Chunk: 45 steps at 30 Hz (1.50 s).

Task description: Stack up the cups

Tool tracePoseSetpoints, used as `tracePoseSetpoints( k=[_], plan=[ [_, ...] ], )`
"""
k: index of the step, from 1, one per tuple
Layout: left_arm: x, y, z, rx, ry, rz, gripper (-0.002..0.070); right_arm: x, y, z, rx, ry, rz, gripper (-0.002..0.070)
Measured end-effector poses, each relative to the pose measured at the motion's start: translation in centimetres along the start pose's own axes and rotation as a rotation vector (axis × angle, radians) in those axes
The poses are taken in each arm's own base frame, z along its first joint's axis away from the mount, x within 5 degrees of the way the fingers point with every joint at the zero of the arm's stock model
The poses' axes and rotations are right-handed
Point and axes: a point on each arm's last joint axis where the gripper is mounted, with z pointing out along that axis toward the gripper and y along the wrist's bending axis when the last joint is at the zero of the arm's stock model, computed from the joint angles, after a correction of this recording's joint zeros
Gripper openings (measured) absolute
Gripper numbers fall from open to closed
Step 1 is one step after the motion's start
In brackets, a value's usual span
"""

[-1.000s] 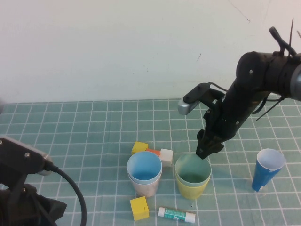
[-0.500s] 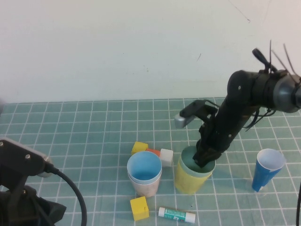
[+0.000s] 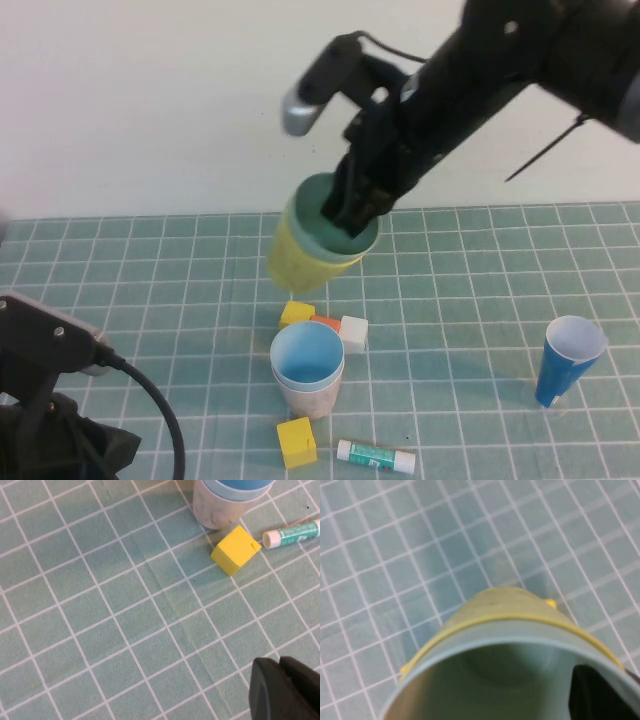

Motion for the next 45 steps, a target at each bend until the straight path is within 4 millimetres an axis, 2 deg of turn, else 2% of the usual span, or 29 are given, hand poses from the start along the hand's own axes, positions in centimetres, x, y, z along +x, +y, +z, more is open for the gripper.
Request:
tracePoseSetpoints(
  k=[2,4,8,11,19,23,25,30,31,34,37,40,42,45],
  plan=[
    [0.0,0.0,0.0,-0.001,-0.004,0.0,-0.0001,-0.6,1.1,1.2,-0.014,0.028,-0.04,0.0033],
    [0.0,0.0,0.0,-0.002,-0.003,0.002,-0.0001,-0.3,1.5,2.8,-0.037,0.083,-0.038,0.0032],
    [0.0,0.0,0.0,-0.002,-0.003,0.004,-0.0001,1.7,0.8,6.7,-0.062,0.232,-0.002,0.0032],
    [0.1,0.1,0.1,-0.004,0.004,0.005,-0.0001,2.5,0.5,8.5,-0.067,0.275,0.008,0.0032],
    [1.7,0.2,1.1,-0.005,0.059,-0.002,-0.0001,2.6,0.3,10.4,-0.08,0.243,0.042,0.0032],
    [2.3,0.2,1.5,-0.004,0.081,-0.011,-0.0001,2.5,0.4,10.6,-0.093,0.228,0.055,0.0041],
    [2.3,0.2,1.6,-0.005,0.083,-0.012,-0.0001,2.5,0.4,10.6,-0.096,0.223,0.059,0.0074],
    [2.3,0.2,1.5,-0.005,0.079,-0.012,-0.0001,2.4,0.5,10.6,-0.109,0.216,0.069,0.0266],
    [2.3,0.2,1.4,-0.004,0.072,-0.011,-0.0001,2.4,0.6,10.6,-0.112,0.22,0.069,0.0287],
    [2.4,0.2,0.8,-0.003,0.038,-0.008,-0.0001,2.3,0.7,10.0,-0.118,0.224,0.066,0.0302],
    [2.5,0.1,-0.6,0.0,-0.038,-0.001,-0.0001,1.4,1.0,7.7,-0.103,0.189,0.051,0.0238],
    [3.0,-0.1,-2.9,0.004,-0.17,0.009,-0.0001,0.0,1.8,3.8,-0.094,0.105,0.011,0.0124],
    [3.4,-0.3,-4.4,0.007,-0.259,0.017,-0.0001,-1.0,2.6,0.3,-0.086,0.035,-0.032,0.0052],
    [4.2,-0.4,-6.3,0.012,-0.374,0.027,-0.0001,-1.9,4.1,-4.4,-0.09,-0.071,-0.108,0.0015]
  ],
)
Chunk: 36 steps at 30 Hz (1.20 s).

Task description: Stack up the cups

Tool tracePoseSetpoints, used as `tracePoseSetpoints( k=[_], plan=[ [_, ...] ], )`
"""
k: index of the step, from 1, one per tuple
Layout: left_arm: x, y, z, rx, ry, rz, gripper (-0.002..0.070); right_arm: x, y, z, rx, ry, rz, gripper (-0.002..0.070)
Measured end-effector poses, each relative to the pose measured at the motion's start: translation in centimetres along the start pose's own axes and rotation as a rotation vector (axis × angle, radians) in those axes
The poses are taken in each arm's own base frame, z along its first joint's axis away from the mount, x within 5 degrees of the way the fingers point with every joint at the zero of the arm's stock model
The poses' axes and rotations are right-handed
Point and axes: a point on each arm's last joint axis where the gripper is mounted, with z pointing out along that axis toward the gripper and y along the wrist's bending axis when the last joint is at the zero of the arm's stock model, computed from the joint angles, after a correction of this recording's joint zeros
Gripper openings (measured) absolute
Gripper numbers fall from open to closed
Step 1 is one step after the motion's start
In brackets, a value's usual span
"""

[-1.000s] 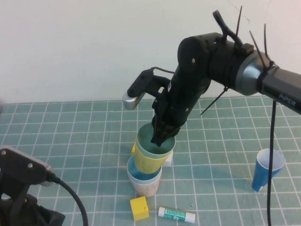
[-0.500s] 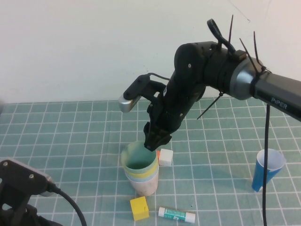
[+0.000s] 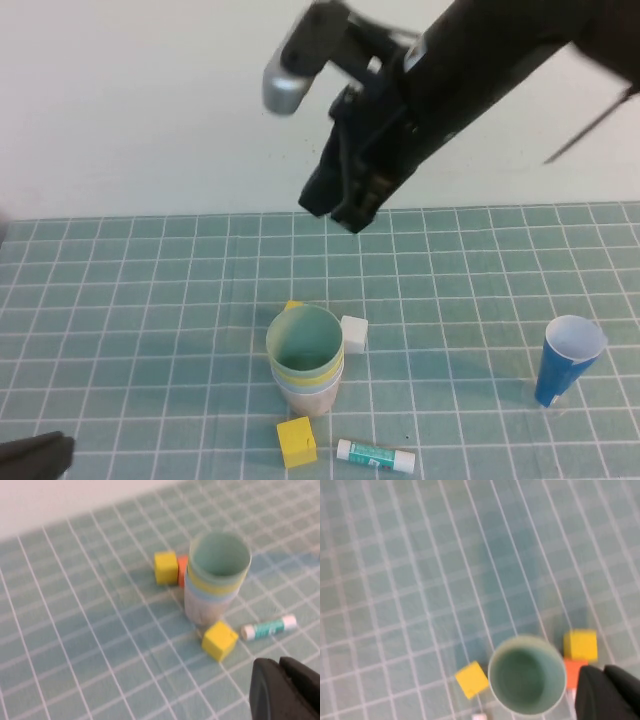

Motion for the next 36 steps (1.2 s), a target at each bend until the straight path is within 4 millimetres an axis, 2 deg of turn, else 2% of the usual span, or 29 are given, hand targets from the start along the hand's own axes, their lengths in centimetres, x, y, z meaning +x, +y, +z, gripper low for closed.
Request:
tracePoseSetpoints(
  k=[3,8,13,23,31,36],
  plan=[
    [0.3,-0.1,-1.6,-0.002,-0.082,0.014,-0.0001,-0.3,2.3,-3.7,-0.018,-0.105,-0.079,0.0003],
    [0.7,0.1,-2.6,-0.028,-0.115,0.047,-0.0001,1.4,5.6,-6.6,-0.023,-0.263,-0.127,-0.0001],
    [1.1,0.1,-2.6,-0.028,-0.078,0.048,-0.0001,5.2,8.6,-7.8,0.04,-0.374,-0.139,-0.0001],
    [1.4,0.0,-2.6,-0.018,-0.042,0.039,-0.0001,12.3,13.5,-12.7,0.336,-0.568,-0.184,-0.0001],
    [1.4,0.0,-2.6,-0.017,-0.04,0.039,-0.0001,15.9,15.2,-14.2,0.517,-0.653,-0.204,-0.0001],
    [1.4,0.0,-2.6,-0.017,-0.04,0.039,-0.0001,16.9,15.1,-13.5,0.54,-0.636,-0.201,-0.0001]
  ],
)
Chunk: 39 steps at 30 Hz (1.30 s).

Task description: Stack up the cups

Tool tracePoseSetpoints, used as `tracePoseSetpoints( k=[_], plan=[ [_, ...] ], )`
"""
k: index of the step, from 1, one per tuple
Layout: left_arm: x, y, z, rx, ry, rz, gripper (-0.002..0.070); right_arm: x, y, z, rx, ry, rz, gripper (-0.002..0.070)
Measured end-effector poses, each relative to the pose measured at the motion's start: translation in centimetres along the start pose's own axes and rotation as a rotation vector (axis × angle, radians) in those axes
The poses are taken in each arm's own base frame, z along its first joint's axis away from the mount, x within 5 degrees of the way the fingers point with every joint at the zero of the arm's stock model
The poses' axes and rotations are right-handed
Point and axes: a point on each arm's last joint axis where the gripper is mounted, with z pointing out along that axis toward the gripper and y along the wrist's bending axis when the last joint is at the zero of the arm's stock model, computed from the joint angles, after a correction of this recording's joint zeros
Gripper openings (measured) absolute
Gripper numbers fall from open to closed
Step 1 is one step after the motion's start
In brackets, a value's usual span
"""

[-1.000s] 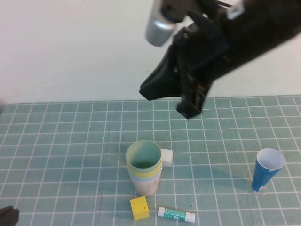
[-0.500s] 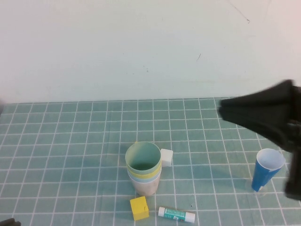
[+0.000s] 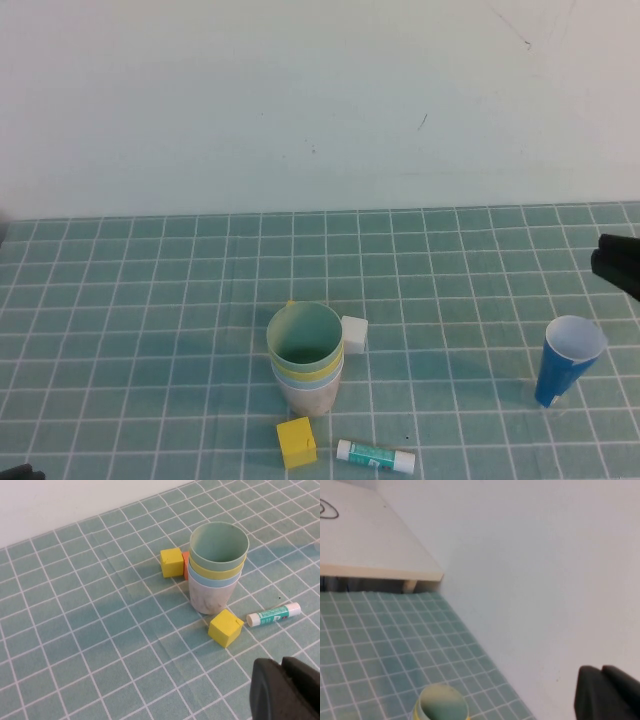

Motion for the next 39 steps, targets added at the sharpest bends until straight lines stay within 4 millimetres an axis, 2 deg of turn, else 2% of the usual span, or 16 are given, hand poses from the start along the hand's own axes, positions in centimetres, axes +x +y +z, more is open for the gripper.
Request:
tracePoseSetpoints(
  k=[7,14,22,24,29,33,39],
  plan=[
    [0.0,0.0,0.0,0.001,0.004,-0.001,-0.0001,2.0,0.6,0.8,0.006,0.058,0.044,-0.0001],
    [0.0,0.0,0.0,0.001,0.004,-0.001,-0.0001,5.2,1.9,1.0,-0.004,0.14,0.08,-0.0001],
    [0.0,0.0,0.0,0.001,0.005,-0.002,-0.0001,4.4,2.1,-1.6,0.052,0.044,0.027,-0.0001],
    [0.0,0.0,0.0,0.001,0.005,-0.002,-0.0001,4.9,2.1,-1.6,0.085,0.048,0.022,-0.0001],
    [0.0,0.0,0.0,0.0,0.005,-0.001,-0.0001,7.5,2.1,-3.2,0.251,0.064,0.033,-0.0001],
    [0.0,0.0,0.0,0.0,0.005,-0.001,-0.0001,10.0,2.5,-5.5,0.409,0.096,0.096,-0.0001],
    [0.0,0.0,0.0,-0.001,0.005,0.001,-0.0001,14.4,4.4,-8.3,0.649,0.238,0.281,-0.0001]
  ],
)
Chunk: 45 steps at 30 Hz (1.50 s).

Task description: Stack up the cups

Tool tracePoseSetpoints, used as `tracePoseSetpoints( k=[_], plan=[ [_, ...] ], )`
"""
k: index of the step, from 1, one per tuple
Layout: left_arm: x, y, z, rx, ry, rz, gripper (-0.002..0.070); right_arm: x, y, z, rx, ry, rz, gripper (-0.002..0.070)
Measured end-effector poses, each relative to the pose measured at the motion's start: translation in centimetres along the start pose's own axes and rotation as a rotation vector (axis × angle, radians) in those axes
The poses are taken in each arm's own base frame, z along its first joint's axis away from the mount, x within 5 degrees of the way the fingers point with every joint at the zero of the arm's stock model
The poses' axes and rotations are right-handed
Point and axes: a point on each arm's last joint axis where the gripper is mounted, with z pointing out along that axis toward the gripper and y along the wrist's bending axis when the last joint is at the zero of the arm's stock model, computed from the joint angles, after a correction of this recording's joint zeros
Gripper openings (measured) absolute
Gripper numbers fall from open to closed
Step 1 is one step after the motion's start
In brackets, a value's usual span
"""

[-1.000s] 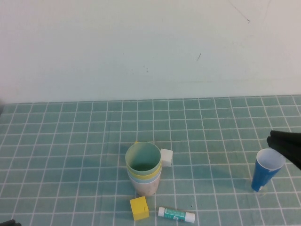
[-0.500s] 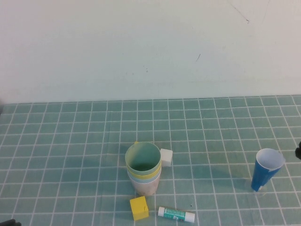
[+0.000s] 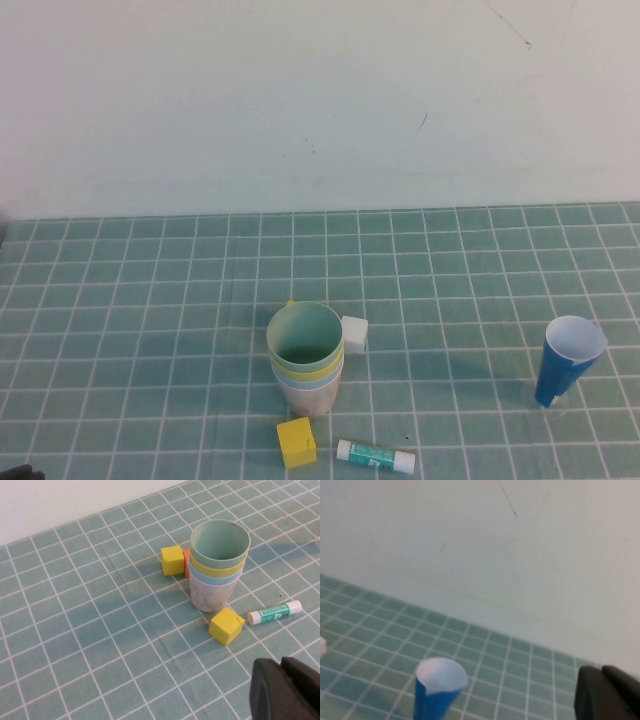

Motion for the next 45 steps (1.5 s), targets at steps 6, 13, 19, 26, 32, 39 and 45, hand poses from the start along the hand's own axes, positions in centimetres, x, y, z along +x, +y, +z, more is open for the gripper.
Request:
tracePoseSetpoints(
  k=[6,13,19,26,32,39,45],
  plan=[
    [0.0,0.0,0.0,0.0,0.0,0.0,-0.0001,3.5,-0.2,-0.7,0.166,0.136,0.082,-0.0001],
    [0.0,0.0,0.0,0.0,0.0,0.0,-0.0001,5.7,0.2,-0.4,0.181,0.213,0.104,-0.0001],
    [0.0,0.0,0.0,0.0,0.0,0.0,-0.0001,5.8,0.3,-0.4,0.177,0.227,0.106,-0.0001],
    [0.0,0.0,0.0,0.0,0.0,0.0,-0.0001,5.9,0.3,-0.4,0.177,0.231,0.108,-0.0001],
    [0.0,0.0,0.0,0.0,0.0,0.0,-0.0001,5.9,0.3,-0.4,0.176,0.232,0.109,-0.0001],
    [0.0,0.0,0.0,0.0,0.0,0.0,-0.0002,5.9,0.3,-0.4,0.176,0.233,0.109,-0.0001],
    [0.1,0.0,0.0,0.0,0.002,0.0,-0.0002,5.9,0.3,-0.4,0.176,0.233,0.109,-0.0001]
  ],
)
